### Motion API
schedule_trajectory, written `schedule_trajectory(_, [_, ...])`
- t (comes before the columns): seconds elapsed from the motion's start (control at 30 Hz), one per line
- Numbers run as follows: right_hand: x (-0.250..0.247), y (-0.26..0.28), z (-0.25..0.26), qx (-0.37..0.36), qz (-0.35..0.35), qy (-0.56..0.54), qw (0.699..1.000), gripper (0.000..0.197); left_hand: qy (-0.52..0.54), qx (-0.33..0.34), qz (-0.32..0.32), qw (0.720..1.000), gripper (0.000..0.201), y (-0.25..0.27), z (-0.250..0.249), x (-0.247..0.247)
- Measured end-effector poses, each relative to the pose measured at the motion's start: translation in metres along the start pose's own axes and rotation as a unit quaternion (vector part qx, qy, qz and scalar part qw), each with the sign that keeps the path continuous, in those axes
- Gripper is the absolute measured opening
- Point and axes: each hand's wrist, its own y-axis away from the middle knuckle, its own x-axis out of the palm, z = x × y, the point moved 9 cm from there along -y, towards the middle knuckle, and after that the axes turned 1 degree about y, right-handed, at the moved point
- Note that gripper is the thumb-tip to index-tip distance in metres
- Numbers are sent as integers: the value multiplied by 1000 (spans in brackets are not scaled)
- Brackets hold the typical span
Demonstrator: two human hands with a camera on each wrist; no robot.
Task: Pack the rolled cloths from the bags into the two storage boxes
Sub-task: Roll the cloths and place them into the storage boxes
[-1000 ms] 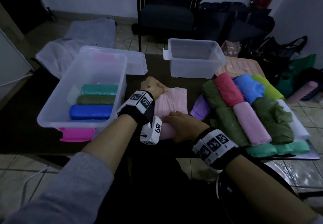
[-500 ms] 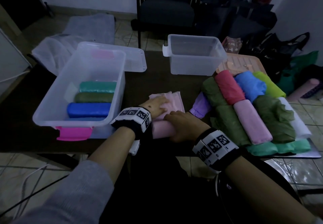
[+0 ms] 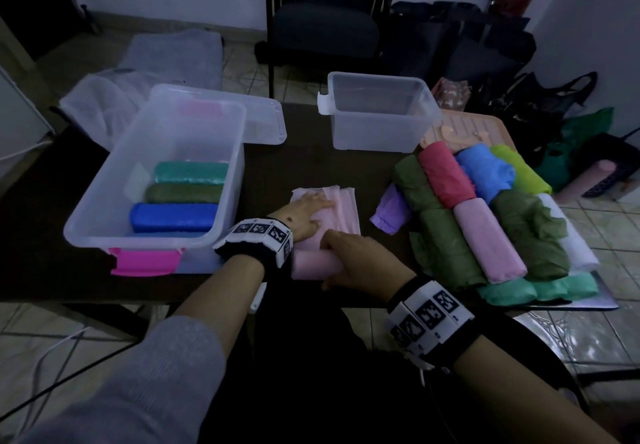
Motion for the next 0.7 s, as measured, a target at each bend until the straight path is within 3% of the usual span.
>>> schedule_trajectory(0.17, [1, -8, -7, 28, 37, -49, 998, 50, 84, -26, -98, 991, 65, 10, 4, -18])
schedule_trajectory(0.33, [-4, -29, -13, 30, 78, -6, 996, 53, 120, 10, -242, 963, 23, 39, -10, -39])
schedule_trajectory(0.47, [-2, -39, -23, 44, 115, -3, 992, 45, 163, -37, -191, 967, 21, 58, -7, -20])
schedule_trajectory(0.6, [-1, -42, -30, 49, 126, -33, 990, 51, 190, -51, -164, 967, 23, 70, 0, -13])
schedule_trajectory(0.7, [-6, -37, -35, 70, 62, -87, 992, 62, 203, -69, -145, 966, 23, 66, 1, -12])
